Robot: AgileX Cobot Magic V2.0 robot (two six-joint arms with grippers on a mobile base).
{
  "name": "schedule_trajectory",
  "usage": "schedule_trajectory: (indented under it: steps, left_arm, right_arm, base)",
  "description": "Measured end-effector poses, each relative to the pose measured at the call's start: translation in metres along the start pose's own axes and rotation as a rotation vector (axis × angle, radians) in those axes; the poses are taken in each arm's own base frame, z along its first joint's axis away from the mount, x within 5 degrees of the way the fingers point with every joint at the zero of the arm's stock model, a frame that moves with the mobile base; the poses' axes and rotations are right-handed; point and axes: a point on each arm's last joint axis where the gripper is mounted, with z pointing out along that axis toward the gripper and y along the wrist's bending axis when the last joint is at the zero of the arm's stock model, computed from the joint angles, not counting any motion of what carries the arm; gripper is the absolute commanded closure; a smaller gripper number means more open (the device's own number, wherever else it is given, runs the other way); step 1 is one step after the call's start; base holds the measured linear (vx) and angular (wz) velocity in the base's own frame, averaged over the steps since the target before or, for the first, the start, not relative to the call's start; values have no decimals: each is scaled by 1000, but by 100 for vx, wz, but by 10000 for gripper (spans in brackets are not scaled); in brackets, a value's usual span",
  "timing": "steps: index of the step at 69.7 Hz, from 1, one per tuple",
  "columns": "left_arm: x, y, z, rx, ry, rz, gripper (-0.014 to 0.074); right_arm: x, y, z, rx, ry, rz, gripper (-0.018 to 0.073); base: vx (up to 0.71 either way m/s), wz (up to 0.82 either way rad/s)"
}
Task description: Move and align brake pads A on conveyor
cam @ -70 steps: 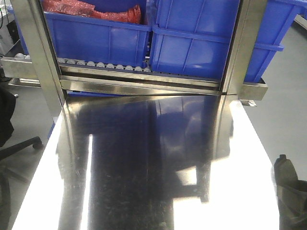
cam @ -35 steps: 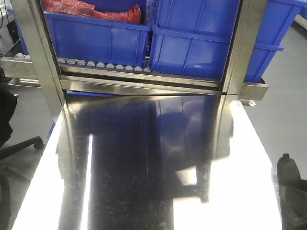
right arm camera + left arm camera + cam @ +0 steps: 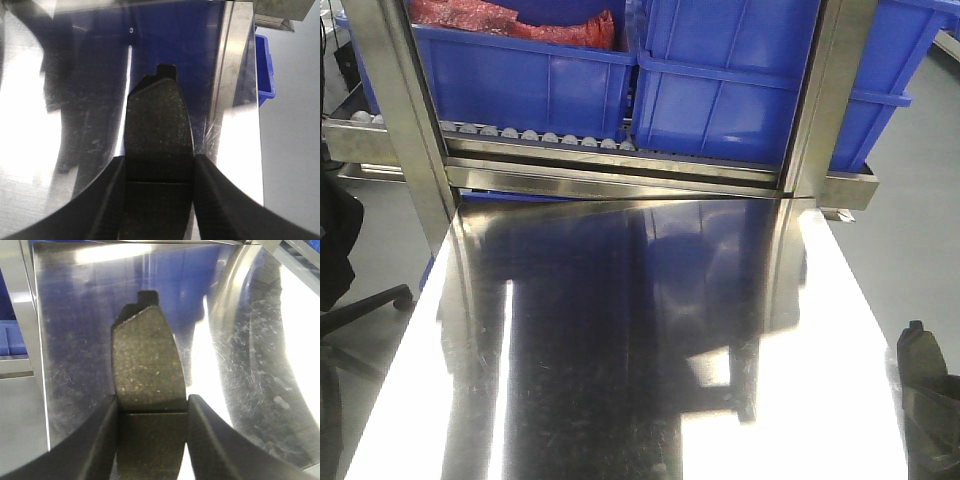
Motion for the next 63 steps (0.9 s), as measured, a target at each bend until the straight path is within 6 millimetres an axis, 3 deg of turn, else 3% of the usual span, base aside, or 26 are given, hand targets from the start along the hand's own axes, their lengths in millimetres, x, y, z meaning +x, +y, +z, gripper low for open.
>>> schedule_trajectory:
  steps: [63]
  left_arm:
    - [0, 0, 0, 0, 0, 0, 433]
  right_arm:
    - [0, 0, 0, 0, -1, -1, 463]
  base:
    - [-7, 6]
